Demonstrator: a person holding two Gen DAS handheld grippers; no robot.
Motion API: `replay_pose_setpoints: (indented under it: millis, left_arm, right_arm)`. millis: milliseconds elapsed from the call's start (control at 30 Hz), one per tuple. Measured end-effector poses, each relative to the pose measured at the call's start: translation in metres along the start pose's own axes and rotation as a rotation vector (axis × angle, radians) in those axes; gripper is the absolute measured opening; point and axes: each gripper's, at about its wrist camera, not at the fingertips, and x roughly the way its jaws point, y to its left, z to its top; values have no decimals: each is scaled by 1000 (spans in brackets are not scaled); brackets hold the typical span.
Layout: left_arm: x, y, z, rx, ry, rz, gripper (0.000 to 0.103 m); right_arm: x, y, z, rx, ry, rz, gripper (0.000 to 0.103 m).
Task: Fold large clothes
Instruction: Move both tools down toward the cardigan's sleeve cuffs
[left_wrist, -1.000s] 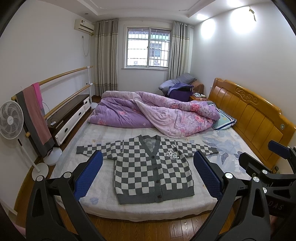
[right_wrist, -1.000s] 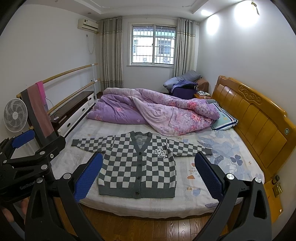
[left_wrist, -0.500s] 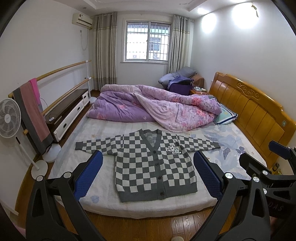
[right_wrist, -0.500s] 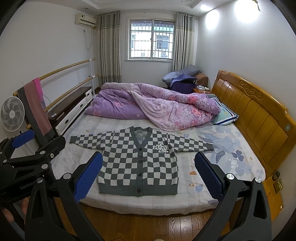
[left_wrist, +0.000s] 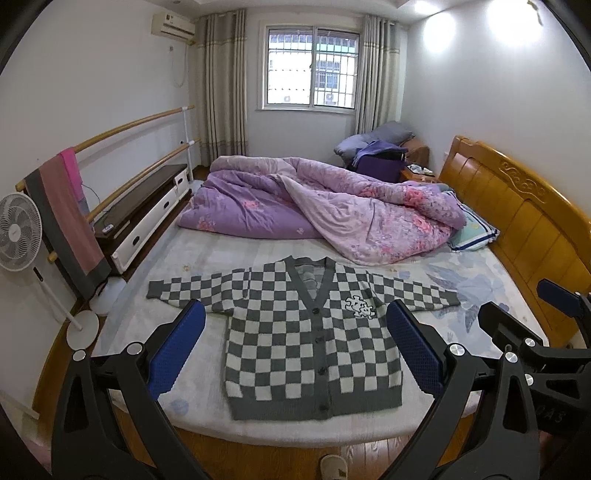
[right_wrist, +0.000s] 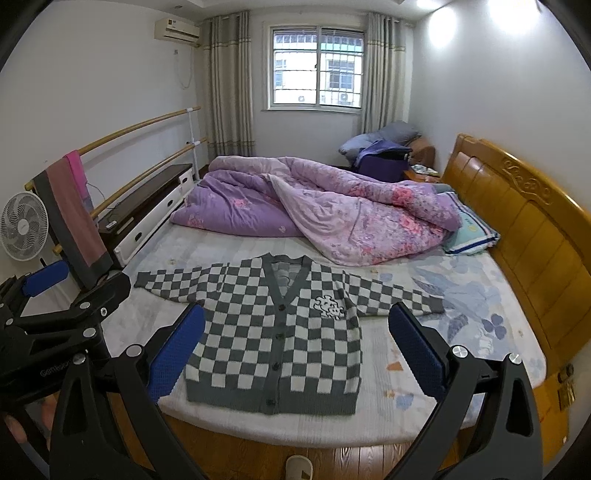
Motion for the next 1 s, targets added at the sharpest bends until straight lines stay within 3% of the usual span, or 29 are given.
replay_pose_setpoints:
  millis: [233,400,600,1000]
  left_arm:
    - [71,-18,35,-47,48,22,98]
    - [121,1,47,-89,102,10,98]
    - [188,60,53,-185,163,-36,98]
    - [337,193,54,-202,336,-190,98]
  right_arm:
    - [75,-27,40,-32,37,35,96]
    - [123,-18,52,-39,75,60,96]
    - [184,26,61,-73,125,54,96]
    - [316,129,83,-18,191,-77,95]
